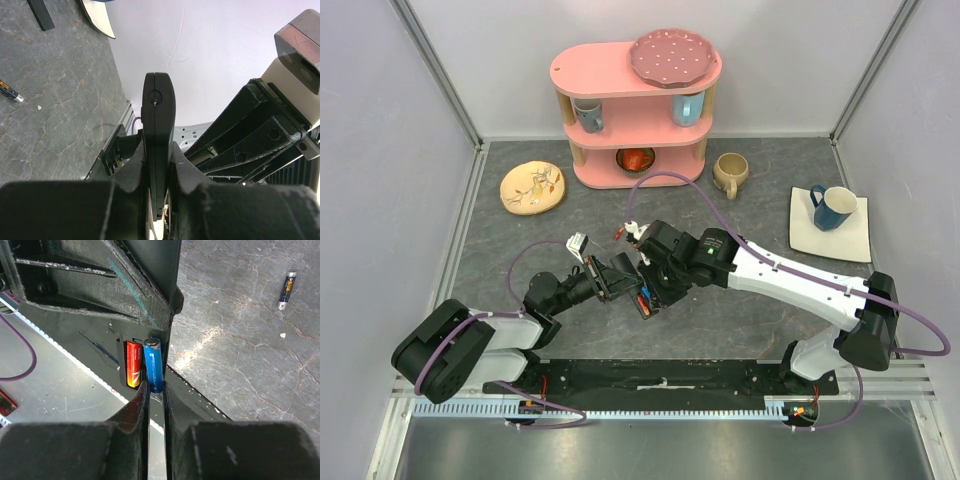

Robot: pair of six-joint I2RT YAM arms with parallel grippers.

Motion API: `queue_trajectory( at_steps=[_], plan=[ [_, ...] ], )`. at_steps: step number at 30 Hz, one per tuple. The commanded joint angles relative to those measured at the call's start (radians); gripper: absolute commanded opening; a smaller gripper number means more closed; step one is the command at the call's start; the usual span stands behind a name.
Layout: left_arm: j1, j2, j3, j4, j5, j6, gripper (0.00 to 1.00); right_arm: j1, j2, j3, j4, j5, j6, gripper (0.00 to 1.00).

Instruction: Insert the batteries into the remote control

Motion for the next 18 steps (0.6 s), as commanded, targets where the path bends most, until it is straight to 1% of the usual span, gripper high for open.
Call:
queue_trajectory(
  at_steps=[1, 7, 18],
  plan=[
    [-0.001, -0.024, 0.003, 0.143, -0.005, 0.028, 0.02, 0.011, -0.008, 0.050, -0.006, -0.027, 0.016, 0.08],
    [-0.001, -0.021, 0.006, 0.134, -0.016, 0.038, 0.02, 0.025, -0.015, 0.068, -0.027, -0.038, 0.028, 0.00],
    [-0.001, -0.030, 0.003, 0.117, -0.071, 0.055, 0.02, 0.026, -0.032, 0.075, -0.101, -0.087, 0.041, 0.00]
  ],
)
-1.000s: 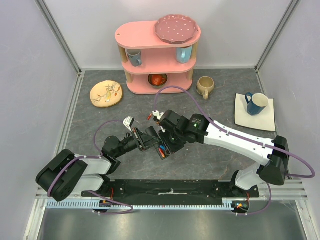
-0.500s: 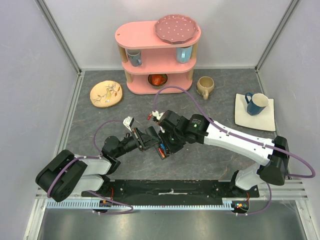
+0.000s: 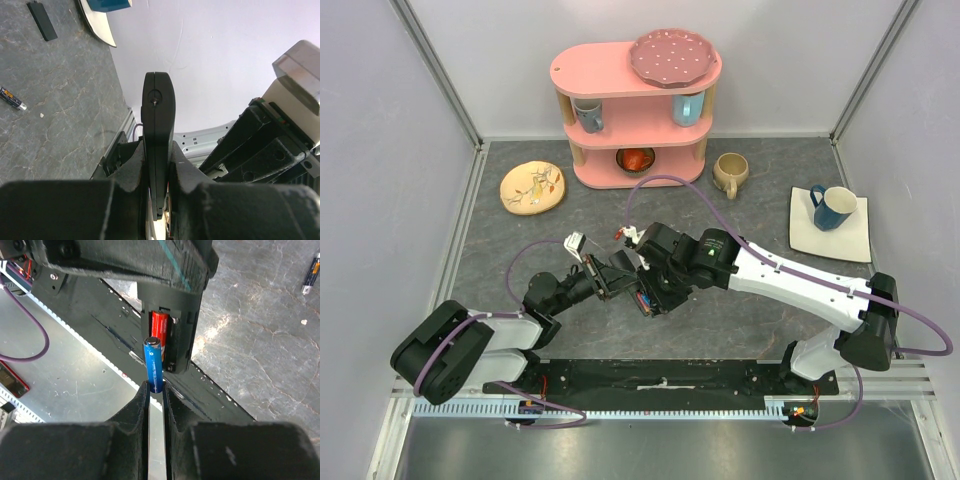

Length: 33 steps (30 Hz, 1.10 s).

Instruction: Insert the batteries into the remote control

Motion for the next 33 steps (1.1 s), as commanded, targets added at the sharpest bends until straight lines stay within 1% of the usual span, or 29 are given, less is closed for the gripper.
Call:
queue_trajectory(
  at_steps=[1, 20, 28, 33],
  plan=[
    [-0.001, -0.025, 0.006, 0.113, -0.044, 0.049, 0.02, 0.004, -0.031, 0.039, -0.061, -0.036, 0.014, 0.00],
    [-0.001, -0.086, -0.008, 0.085, -0.036, 0.043, 0.02, -0.013, 0.009, 0.046, -0.067, -0.021, -0.011, 0.00],
    [-0.003, -0.100, -0.028, 0.071, -0.041, 0.038, 0.02, -0.032, 0.023, 0.060, -0.070, -0.050, -0.021, 0.01],
    [-0.003, -0.081, -0.045, 0.099, -0.066, 0.017, 0.02, -0.032, 0.028, 0.068, -0.073, -0.072, -0.023, 0.01]
  ],
)
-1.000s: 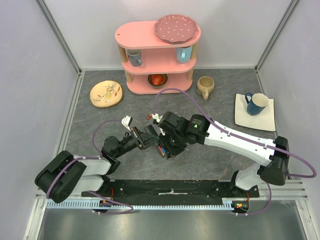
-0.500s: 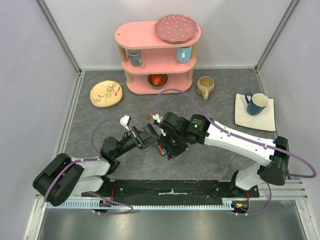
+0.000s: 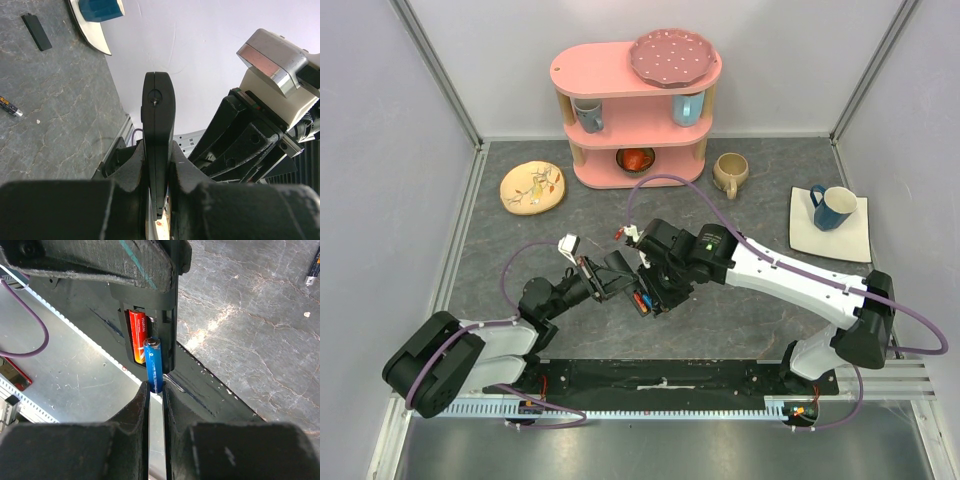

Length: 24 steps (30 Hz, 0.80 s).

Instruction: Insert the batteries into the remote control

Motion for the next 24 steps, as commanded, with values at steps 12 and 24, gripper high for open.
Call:
queue_trajectory(
  at_steps=[12, 24],
  plan=[
    [-0.003, 0.044, 0.005, 0.141, -0.009, -0.010, 0.02, -0.005, 0.018, 0.042, -0.041, -0.057, -0.023, 0.02],
    [-0.003, 0.029, 0.018, 0.119, -0.002, -0.004, 0.02, -0.005, 0.036, 0.042, -0.025, -0.069, -0.013, 0.02]
  ],
)
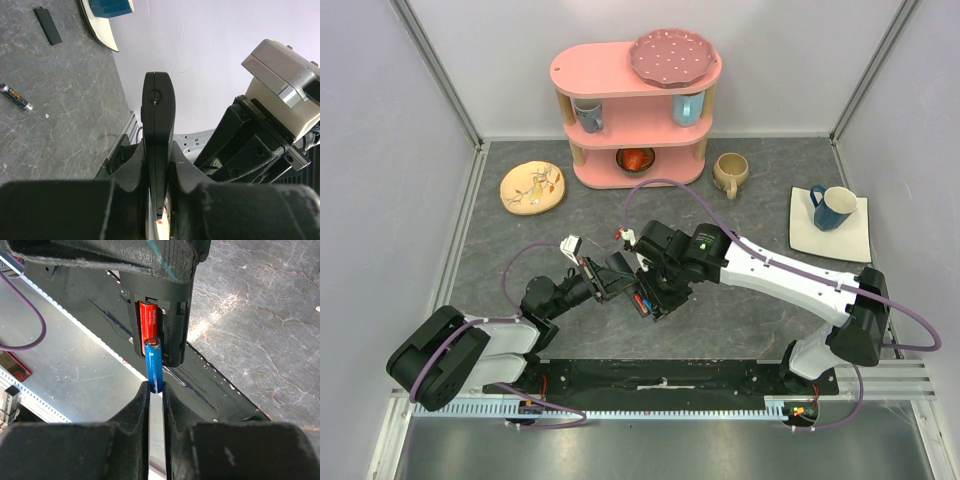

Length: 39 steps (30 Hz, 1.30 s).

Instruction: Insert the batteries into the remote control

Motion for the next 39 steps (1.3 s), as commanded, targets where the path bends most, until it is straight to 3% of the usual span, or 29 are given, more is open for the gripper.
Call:
queue_trajectory(
  at_steps=[1, 17, 39],
  plan=[
    [-0.003, -0.014, 0.022, 0.117, -0.001, -0.003, 0.02, -0.004, 0.008, 0.037, -0.002, -0.026, -0.002, 0.02],
    [-0.015, -0.057, 0.005, 0.100, 0.014, 0.010, 0.02, -0.024, 0.038, 0.040, 0.005, -0.022, -0.023, 0.07],
    [-0.018, -0.053, 0.005, 0.085, 0.004, 0.014, 0.02, -0.034, 0.043, 0.066, -0.001, -0.032, -0.031, 0.23]
  ],
)
